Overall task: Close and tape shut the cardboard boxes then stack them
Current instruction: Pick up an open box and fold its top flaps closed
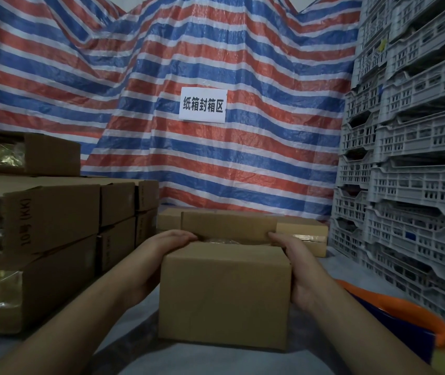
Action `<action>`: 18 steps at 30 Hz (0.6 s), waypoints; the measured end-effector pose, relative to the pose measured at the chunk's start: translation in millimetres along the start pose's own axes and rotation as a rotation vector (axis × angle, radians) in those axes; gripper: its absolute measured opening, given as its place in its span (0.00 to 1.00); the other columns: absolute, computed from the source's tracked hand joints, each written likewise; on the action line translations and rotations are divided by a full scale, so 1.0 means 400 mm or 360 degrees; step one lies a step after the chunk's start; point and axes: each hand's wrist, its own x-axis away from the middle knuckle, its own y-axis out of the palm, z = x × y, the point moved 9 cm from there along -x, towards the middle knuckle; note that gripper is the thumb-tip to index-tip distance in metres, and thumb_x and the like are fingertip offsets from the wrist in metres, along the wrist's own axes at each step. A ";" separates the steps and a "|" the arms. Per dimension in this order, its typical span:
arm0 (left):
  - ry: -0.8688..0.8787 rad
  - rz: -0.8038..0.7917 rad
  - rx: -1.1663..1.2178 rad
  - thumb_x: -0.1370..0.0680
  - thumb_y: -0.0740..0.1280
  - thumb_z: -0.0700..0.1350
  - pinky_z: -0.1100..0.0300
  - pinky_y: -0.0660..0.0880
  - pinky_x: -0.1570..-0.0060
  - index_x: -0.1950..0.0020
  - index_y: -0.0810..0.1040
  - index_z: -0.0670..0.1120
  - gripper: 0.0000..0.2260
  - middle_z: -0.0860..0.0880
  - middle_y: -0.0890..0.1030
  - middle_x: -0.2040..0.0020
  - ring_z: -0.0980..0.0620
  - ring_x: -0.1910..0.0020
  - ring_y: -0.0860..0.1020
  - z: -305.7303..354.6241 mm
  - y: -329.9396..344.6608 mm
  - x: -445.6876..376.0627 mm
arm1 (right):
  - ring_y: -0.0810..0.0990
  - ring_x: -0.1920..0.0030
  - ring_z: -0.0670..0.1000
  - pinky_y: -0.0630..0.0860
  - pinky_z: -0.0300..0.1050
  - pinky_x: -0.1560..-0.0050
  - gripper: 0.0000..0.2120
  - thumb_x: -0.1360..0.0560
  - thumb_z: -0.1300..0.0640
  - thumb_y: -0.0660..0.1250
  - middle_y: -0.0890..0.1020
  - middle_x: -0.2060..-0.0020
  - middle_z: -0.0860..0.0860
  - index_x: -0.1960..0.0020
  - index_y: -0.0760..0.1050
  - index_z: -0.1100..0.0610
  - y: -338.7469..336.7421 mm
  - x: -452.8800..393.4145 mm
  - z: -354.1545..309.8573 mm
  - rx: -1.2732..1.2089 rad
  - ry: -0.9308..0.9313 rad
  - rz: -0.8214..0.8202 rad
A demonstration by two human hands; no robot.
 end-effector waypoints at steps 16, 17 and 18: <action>0.0181 0.0140 0.0348 0.34 0.73 0.44 0.52 0.75 0.41 0.25 0.62 0.61 0.40 0.56 0.74 0.32 0.53 0.38 0.77 0.011 -0.025 -0.013 | 0.87 0.53 0.56 0.82 0.47 0.59 0.29 0.34 0.57 0.76 0.86 0.48 0.59 0.34 0.75 0.54 0.038 0.030 -0.040 0.0187 -0.0162 -0.0291; 0.0192 0.0155 0.0310 0.34 0.73 0.45 0.53 0.75 0.41 0.26 0.64 0.61 0.39 0.56 0.75 0.34 0.53 0.39 0.78 0.013 -0.026 -0.012 | 0.87 0.51 0.57 0.82 0.47 0.59 0.29 0.33 0.58 0.76 0.86 0.46 0.59 0.33 0.75 0.52 0.042 0.033 -0.044 0.0181 -0.0190 -0.0303; 0.0204 0.0173 0.0259 0.34 0.74 0.46 0.54 0.75 0.42 0.27 0.66 0.62 0.37 0.56 0.76 0.37 0.53 0.40 0.78 0.015 -0.029 -0.010 | 0.87 0.50 0.57 0.82 0.47 0.58 0.29 0.33 0.58 0.76 0.85 0.45 0.59 0.32 0.75 0.50 0.044 0.036 -0.049 0.0176 -0.0218 -0.0304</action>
